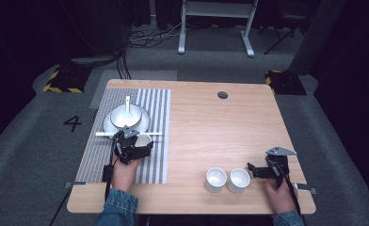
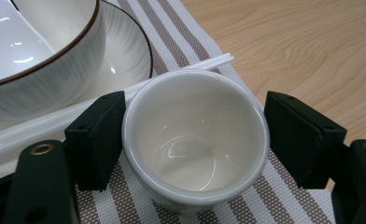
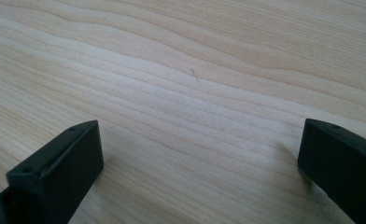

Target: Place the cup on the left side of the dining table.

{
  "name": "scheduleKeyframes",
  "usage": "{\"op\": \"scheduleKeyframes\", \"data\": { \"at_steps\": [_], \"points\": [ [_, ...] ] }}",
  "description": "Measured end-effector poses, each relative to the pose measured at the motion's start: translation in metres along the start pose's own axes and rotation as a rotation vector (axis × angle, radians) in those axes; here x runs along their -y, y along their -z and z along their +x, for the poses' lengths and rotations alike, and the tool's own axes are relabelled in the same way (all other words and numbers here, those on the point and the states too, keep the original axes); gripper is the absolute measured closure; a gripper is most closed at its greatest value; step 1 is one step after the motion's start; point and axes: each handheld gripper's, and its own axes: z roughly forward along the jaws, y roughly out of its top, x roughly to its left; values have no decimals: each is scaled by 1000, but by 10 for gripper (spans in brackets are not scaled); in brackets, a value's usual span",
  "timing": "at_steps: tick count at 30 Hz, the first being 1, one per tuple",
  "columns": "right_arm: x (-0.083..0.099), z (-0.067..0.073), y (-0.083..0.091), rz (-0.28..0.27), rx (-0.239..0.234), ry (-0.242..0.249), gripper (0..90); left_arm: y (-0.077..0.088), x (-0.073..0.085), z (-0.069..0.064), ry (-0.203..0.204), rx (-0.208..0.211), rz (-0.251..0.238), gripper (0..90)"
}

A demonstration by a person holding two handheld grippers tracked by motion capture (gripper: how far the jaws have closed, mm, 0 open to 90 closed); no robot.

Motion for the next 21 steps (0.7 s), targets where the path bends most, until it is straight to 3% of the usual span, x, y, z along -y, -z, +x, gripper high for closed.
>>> {"op": "scheduleKeyframes", "data": {
  "at_steps": [6,8,10,21],
  "points": [
    [0,0,0,1,0,-1,1,14,2,0,3,0,-13,246],
    [0,0,0,0,0,0,1,20,3,2,44,30,-25,263],
    [0,0,0,0,0,0,1,27,4,3,57,34,-30,263],
    [0,0,0,0,0,0,1,53,13,0,37,64,-22,261]
  ]
}}
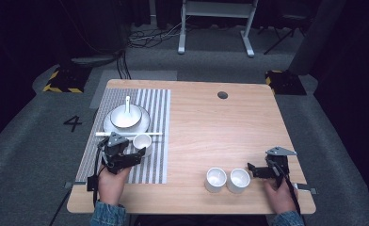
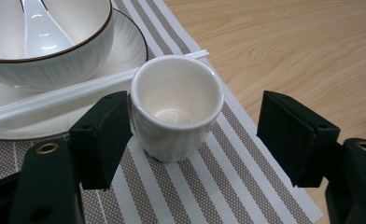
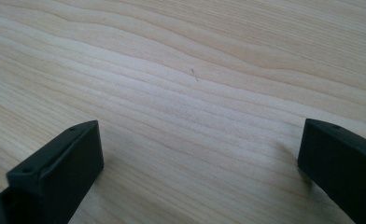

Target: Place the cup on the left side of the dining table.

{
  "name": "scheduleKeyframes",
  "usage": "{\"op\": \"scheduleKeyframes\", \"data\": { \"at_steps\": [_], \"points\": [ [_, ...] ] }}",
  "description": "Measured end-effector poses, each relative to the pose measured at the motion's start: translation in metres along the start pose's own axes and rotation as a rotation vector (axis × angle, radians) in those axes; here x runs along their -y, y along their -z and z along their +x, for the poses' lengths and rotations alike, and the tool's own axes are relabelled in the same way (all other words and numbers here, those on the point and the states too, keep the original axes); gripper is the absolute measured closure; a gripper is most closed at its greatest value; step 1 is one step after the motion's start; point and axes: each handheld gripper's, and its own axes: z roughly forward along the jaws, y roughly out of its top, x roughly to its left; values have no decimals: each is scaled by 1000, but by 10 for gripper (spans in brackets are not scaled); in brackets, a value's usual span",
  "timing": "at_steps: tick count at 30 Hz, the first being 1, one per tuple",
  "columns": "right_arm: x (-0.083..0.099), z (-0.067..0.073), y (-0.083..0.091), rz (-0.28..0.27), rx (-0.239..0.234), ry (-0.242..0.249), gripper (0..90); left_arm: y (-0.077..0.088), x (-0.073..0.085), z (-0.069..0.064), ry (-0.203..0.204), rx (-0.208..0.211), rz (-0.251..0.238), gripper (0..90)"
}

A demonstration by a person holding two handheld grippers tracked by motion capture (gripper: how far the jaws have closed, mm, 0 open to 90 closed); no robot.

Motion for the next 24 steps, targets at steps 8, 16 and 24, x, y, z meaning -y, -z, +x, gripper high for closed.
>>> {"op": "scheduleKeyframes", "data": {
  "at_steps": [8,16,24],
  "points": [
    [0,0,0,0,-1,-1,1,16,5,-8,-42,24,37,264],
    [0,0,0,0,-1,0,1,29,11,-16,-89,23,63,259],
    [0,0,0,0,-1,0,1,47,21,-14,-93,19,57,257]
  ]
}}
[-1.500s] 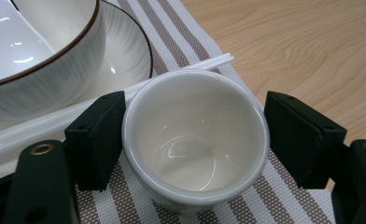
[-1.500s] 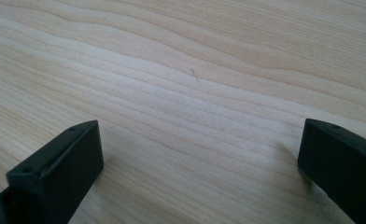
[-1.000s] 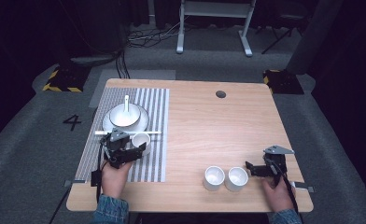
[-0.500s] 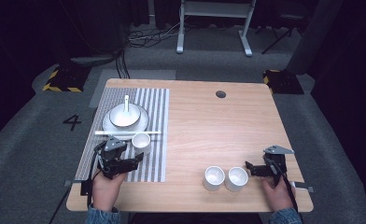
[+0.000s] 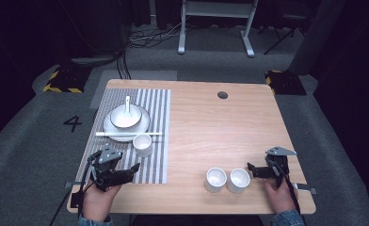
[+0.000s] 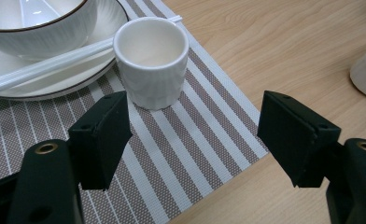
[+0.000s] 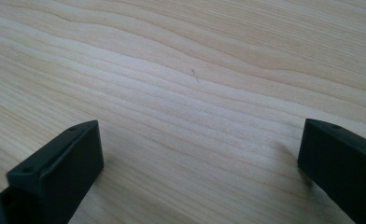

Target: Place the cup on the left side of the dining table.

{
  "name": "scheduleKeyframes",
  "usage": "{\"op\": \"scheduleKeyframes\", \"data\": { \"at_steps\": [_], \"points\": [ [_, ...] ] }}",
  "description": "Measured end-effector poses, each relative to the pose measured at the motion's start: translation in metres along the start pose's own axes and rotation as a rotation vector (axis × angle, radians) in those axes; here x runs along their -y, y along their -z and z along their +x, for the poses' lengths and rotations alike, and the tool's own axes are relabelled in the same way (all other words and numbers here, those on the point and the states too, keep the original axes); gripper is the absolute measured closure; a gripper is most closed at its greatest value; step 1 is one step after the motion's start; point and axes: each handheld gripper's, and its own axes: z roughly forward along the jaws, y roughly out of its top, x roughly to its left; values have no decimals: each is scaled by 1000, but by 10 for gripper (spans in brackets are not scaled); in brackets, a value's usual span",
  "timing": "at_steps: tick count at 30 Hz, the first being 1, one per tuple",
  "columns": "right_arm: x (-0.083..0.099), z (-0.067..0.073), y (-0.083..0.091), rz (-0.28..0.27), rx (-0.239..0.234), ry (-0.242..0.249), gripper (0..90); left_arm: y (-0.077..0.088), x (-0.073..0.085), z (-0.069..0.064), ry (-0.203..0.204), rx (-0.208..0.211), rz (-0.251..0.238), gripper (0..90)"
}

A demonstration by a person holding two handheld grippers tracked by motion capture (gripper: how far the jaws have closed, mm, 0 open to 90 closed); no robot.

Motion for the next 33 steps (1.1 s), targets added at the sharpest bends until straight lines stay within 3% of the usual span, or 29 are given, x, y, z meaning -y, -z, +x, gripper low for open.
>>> {"op": "scheduleKeyframes", "data": {
  "at_steps": [7,21,33],
  "points": [
    [0,0,0,1,0,-1,1,11,11,0,10,-4,-16,243],
    [0,0,0,0,1,0,1,29,40,9,25,-55,-3,245],
    [0,0,0,1,0,-1,2,27,71,20,54,-111,31,246]
  ]
}}
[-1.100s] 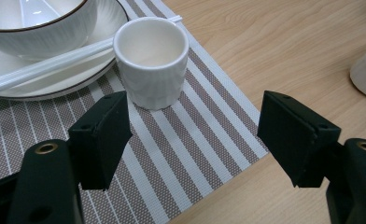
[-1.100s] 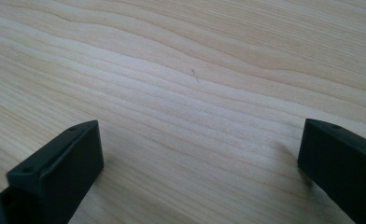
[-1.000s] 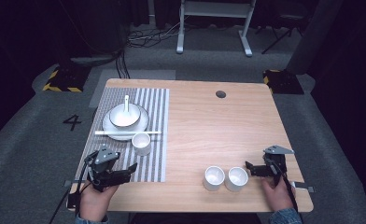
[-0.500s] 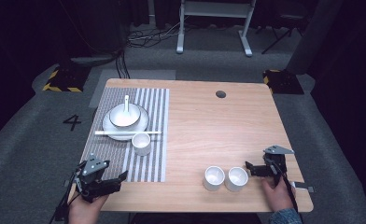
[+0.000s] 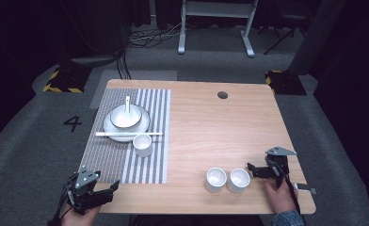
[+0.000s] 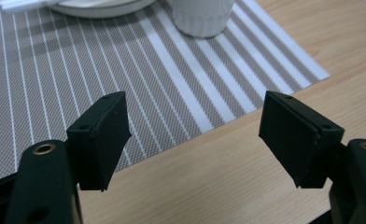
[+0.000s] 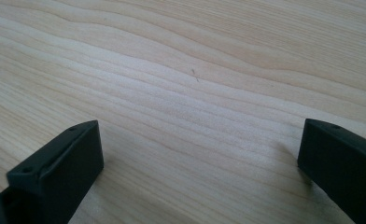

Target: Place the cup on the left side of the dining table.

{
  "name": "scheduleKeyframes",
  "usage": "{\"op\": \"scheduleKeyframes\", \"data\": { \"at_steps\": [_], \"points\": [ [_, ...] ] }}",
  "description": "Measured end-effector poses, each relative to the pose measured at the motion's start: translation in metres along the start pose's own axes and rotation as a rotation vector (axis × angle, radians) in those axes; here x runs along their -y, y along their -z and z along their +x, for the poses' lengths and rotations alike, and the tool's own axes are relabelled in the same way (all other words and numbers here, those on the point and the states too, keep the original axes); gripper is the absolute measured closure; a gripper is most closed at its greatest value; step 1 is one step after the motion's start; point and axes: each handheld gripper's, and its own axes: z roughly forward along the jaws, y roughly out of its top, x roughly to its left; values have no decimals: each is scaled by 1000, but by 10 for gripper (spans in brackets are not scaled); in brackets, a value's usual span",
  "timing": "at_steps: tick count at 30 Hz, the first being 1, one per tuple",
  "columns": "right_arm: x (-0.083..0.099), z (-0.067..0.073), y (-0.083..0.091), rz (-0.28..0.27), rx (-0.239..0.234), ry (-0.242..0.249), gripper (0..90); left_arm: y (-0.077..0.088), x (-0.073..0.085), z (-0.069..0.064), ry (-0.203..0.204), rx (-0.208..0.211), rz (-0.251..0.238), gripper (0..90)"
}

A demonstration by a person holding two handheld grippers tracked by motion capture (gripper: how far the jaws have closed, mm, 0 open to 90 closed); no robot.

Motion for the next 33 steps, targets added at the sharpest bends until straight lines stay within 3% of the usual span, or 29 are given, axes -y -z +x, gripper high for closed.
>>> {"op": "scheduleKeyframes", "data": {
  "at_steps": [4,8,11,14,19,22,26,28,33],
  "points": [
    [0,0,0,0,0,0,1,-5,11,8,25,-27,13,246],
    [0,0,0,0,0,0,1,-9,16,14,36,-80,5,246],
    [0,0,0,0,0,0,2,-14,20,13,22,-128,-1,247],
    [0,0,0,0,0,1,1,-19,22,15,5,-145,15,248],
    [0,0,0,0,0,0,2,-30,27,16,-19,-139,26,247],
    [0,0,0,0,0,0,1,-38,29,15,-42,-143,58,246],
    [0,0,0,-1,0,2,1,-41,30,16,-28,-105,40,240],
    [0,0,0,-1,0,2,1,-43,33,19,6,-66,19,232],
    [0,0,0,0,0,0,2,-48,42,21,-8,-47,-70,151]
  ]
}}
